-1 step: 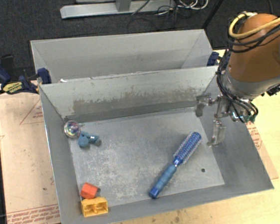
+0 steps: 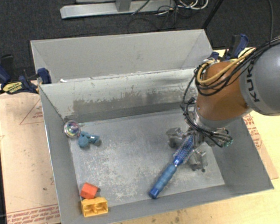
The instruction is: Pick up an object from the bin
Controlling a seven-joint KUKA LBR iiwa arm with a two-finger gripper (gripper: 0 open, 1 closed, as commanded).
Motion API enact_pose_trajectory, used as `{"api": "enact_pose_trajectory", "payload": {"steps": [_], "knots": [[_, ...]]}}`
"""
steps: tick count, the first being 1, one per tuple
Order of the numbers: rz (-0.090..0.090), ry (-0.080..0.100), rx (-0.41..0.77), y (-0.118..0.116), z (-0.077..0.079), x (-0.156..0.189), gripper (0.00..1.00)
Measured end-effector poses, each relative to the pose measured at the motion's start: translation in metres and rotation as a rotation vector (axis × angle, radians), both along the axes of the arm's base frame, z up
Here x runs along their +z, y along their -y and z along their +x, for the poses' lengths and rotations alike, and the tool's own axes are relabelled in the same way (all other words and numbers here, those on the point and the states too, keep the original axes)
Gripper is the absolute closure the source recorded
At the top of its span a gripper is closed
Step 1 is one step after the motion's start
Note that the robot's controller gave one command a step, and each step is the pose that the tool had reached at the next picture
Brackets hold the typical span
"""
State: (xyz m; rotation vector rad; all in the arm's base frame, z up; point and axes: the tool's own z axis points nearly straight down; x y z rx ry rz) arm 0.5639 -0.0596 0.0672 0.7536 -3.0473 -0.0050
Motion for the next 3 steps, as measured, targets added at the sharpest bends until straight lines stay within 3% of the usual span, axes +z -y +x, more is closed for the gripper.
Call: {"api": "enact_pose_trajectory", "payload": {"steps": [1, 2, 3], "knots": [[-0.002, 0.01, -0.012, 0.008, 0.015, 0.035, 0.0], [0.0, 0.004, 0.199, -0.001, 0.005, 0.032, 0.0], [-0.001, 0.006, 0.22, 0.021, 0.021, 0.001, 0.0]]}}
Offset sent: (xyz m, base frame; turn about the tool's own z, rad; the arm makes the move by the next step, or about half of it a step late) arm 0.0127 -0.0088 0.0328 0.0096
